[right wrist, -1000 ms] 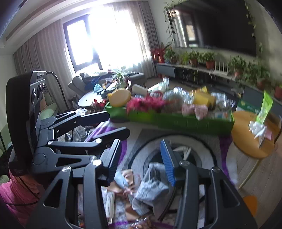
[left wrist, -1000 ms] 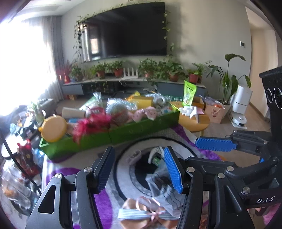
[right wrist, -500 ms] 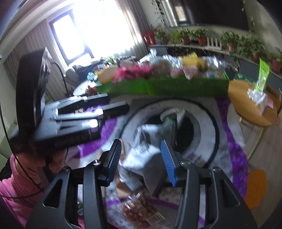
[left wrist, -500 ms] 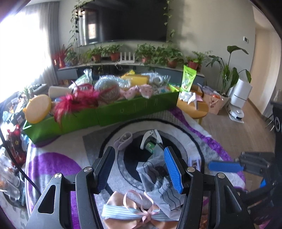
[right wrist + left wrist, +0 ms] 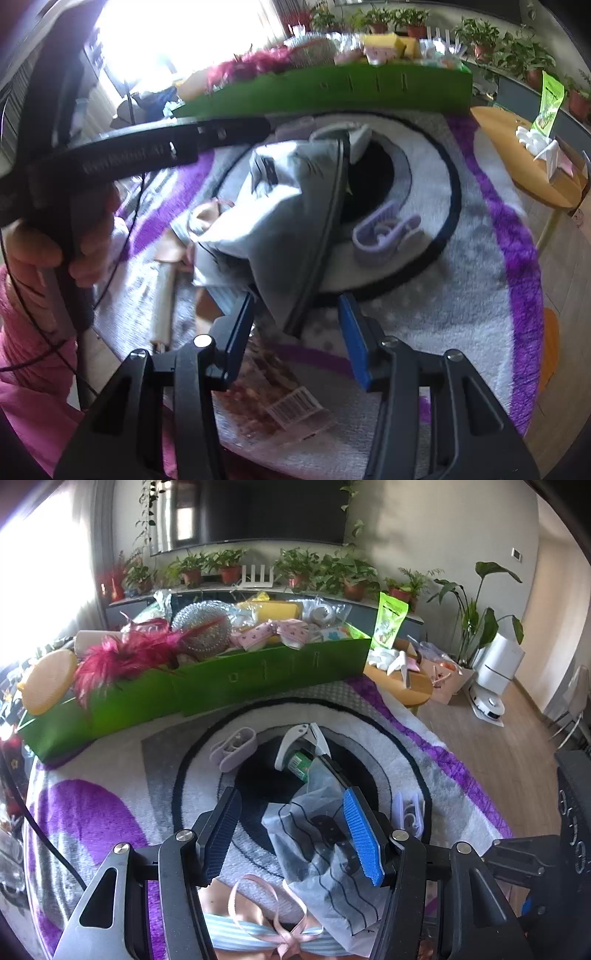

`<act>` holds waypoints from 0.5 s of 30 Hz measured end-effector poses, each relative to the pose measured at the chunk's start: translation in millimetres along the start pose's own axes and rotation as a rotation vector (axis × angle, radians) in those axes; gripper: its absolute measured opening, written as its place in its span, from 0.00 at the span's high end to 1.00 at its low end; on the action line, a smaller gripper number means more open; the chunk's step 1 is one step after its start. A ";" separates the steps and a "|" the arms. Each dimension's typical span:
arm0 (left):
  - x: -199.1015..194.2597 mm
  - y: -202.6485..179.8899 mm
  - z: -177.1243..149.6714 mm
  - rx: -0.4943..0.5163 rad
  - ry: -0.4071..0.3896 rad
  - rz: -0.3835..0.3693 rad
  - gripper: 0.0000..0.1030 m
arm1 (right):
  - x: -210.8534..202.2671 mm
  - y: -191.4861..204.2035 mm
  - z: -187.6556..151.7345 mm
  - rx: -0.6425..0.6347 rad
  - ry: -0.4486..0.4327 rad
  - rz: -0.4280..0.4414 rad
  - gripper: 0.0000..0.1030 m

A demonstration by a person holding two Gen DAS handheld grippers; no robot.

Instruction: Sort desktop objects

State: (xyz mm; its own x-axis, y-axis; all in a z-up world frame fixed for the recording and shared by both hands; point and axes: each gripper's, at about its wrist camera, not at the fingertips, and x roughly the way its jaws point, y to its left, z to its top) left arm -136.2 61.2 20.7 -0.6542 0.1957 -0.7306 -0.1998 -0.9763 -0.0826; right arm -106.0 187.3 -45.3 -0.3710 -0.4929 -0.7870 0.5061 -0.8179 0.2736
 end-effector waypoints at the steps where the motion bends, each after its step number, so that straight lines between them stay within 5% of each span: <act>1: 1.5 -0.4 -0.1 0.000 0.003 -0.001 0.43 | 2.0 -1.7 -1.4 0.002 0.008 -0.004 0.54; 7: 8.8 -2.4 -1.0 -0.001 0.020 -0.006 0.43 | 2.0 -20.0 -3.5 0.055 -0.004 -0.041 0.55; 11: 14.9 -4.8 -5.7 0.006 0.045 -0.015 0.43 | -3.9 -37.3 -1.1 0.090 -0.061 -0.157 0.55; 15: 22.4 -6.7 -12.6 0.004 0.076 -0.033 0.43 | -6.6 -69.0 5.6 0.226 -0.104 -0.191 0.55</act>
State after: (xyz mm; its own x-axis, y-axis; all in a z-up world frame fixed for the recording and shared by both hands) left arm -140.3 71.0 -3.7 -0.5899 0.2203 -0.7768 -0.2234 -0.9690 -0.1052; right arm -142.8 245.2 -55.9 -0.5263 -0.3417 -0.7786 0.2375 -0.9383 0.2513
